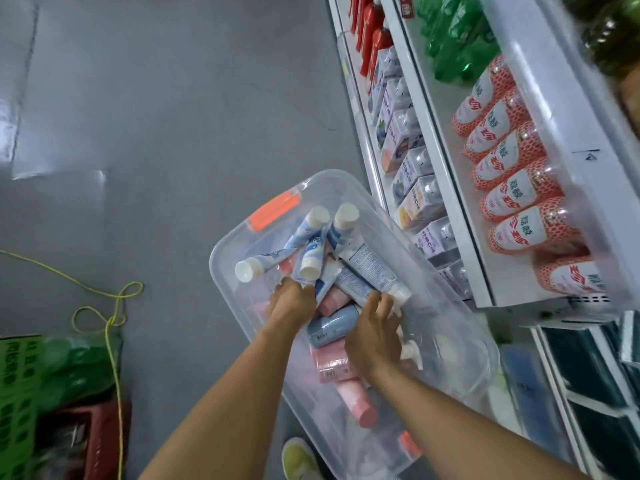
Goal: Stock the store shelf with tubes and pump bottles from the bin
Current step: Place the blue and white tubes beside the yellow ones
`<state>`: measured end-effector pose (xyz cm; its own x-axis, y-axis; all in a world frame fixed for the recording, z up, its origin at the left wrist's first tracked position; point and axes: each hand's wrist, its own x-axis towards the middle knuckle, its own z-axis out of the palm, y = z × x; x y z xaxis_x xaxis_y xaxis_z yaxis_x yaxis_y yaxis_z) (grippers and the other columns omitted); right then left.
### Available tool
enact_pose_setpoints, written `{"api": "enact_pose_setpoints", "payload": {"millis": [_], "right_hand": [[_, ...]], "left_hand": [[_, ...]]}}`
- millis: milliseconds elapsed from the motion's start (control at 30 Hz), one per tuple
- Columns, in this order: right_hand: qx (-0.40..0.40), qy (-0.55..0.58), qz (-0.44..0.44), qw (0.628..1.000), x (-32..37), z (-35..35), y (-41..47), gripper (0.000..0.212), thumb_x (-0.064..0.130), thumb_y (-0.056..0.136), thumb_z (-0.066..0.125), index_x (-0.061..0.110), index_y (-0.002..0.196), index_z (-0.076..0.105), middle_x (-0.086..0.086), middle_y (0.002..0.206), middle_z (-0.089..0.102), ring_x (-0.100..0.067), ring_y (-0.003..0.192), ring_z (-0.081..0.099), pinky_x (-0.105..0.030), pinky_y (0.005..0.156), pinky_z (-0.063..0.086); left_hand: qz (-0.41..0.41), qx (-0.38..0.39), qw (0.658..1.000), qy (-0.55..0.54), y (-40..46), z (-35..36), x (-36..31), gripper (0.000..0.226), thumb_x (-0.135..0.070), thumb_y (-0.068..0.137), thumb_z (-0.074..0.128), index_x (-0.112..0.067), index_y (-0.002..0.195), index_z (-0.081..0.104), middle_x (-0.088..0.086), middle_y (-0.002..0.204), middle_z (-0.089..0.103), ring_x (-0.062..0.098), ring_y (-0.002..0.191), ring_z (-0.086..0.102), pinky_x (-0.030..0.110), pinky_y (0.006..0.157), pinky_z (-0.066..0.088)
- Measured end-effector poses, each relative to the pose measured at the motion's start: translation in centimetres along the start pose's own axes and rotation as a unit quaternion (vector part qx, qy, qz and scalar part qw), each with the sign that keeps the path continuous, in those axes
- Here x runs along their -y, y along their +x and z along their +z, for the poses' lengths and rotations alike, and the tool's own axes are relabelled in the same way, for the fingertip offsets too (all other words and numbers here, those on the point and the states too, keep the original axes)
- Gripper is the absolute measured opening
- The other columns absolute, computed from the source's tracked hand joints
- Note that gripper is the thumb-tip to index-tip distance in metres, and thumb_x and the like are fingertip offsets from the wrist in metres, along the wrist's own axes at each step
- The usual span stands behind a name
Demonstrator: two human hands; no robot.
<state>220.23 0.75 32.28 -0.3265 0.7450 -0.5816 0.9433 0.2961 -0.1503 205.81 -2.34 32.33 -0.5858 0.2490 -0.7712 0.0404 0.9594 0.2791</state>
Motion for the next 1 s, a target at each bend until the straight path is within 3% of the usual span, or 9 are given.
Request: {"api": "enact_pose_setpoints", "payload": {"millis": [167,300,400,500,567,700,867,933,1000], "right_hand": [[-0.036,-0.149,-0.062,0.986,-0.2,-0.8,1.3,0.067,0.019,0.088,0.053,-0.003,0.143,0.024,-0.02,0.138,0.035,-0.027,0.101,0.062,-0.033,0.084,0.047],[0.04,-0.231,-0.071,0.969,0.4,-1.9,3.2,0.042,0.031,0.091,0.055,0.012,0.129,0.054,-0.009,0.124,0.06,-0.024,0.104,0.063,-0.031,0.079,0.048],[0.055,-0.211,-0.066,0.974,0.0,-1.6,2.4,0.039,0.042,0.092,0.054,0.016,0.119,0.063,-0.004,0.116,0.066,-0.023,0.105,0.063,-0.029,0.078,0.045],[0.093,0.002,-0.009,0.996,-1.2,-1.4,1.0,0.047,0.047,0.09,0.054,0.01,0.119,0.059,-0.013,0.122,0.061,-0.031,0.112,0.057,-0.031,0.079,0.041],[0.109,0.18,0.035,0.977,-1.8,-1.4,-0.1,0.048,0.042,0.087,0.056,0.004,0.116,0.059,-0.018,0.116,0.063,-0.033,0.104,0.06,-0.034,0.08,0.045],[0.134,0.554,0.133,0.811,-1.6,-3.1,-3.7,0.026,0.027,0.086,0.056,0.004,0.096,0.064,-0.015,0.07,0.067,-0.027,0.055,0.06,-0.03,0.052,0.05],[0.16,0.695,0.125,0.689,-2.2,-6.1,-9.2,0.021,0.027,0.087,0.048,0.011,0.083,0.061,-0.008,0.06,0.055,-0.017,0.044,0.047,-0.022,0.045,0.034],[0.164,0.707,0.102,0.681,-2.7,-7.1,-11.5,0.023,0.031,0.087,0.047,0.012,0.083,0.06,-0.008,0.06,0.052,-0.016,0.042,0.044,-0.021,0.042,0.032],[0.138,0.688,0.082,0.708,-3.0,-7.8,-13.7,0.026,0.038,0.083,0.052,0.014,0.081,0.061,-0.008,0.06,0.052,-0.015,0.041,0.041,-0.021,0.04,0.031]], "left_hand": [[0.013,0.024,0.999,-0.043,-1.2,-0.7,0.3,0.046,-0.038,0.09,0.049,-0.005,0.123,0.048,0.014,0.116,0.058,0.037,0.109,0.057,0.038,0.09,0.047],[0.01,0.06,0.99,-0.125,-2.7,-1.3,0.1,0.037,-0.042,0.085,0.05,-0.007,0.095,0.052,0.012,0.078,0.054,0.027,0.06,0.05,0.029,0.059,0.042],[-0.014,0.098,0.973,-0.207,-3.2,-1.3,0.8,0.044,-0.049,0.086,0.055,-0.006,0.096,0.055,0.014,0.079,0.053,0.023,0.053,0.048,0.024,0.049,0.04],[-0.029,0.137,0.94,-0.31,-4.2,-0.9,1.7,0.051,-0.05,0.086,0.063,-0.006,0.112,0.055,0.015,0.087,0.056,0.021,0.057,0.052,0.024,0.047,0.044],[-0.036,0.169,0.898,-0.405,-5.9,-0.9,2.1,0.045,-0.037,0.089,0.066,-0.007,0.119,0.05,0.014,0.083,0.056,0.019,0.056,0.053,0.025,0.047,0.048],[-0.032,0.265,0.803,-0.532,-10.4,-2.4,3.2,0.016,-0.013,0.096,0.057,-0.003,0.109,0.055,0.013,0.075,0.065,0.021,0.065,0.06,0.038,0.075,0.058],[0.063,0.271,0.827,-0.488,-15.8,-3.5,4.9,0.014,-0.005,0.092,0.058,-0.004,0.105,0.063,0.008,0.081,0.066,0.015,0.065,0.065,0.028,0.067,0.055],[0.104,0.257,0.835,-0.476,-18.0,-3.7,5.5,0.018,0.001,0.088,0.061,-0.007,0.103,0.065,0.009,0.081,0.067,0.017,0.072,0.063,0.033,0.074,0.053],[0.131,0.24,0.85,-0.451,-20.1,-3.8,6.0,0.024,0.004,0.083,0.063,-0.009,0.103,0.064,0.009,0.078,0.064,0.018,0.071,0.06,0.035,0.071,0.053]]}}
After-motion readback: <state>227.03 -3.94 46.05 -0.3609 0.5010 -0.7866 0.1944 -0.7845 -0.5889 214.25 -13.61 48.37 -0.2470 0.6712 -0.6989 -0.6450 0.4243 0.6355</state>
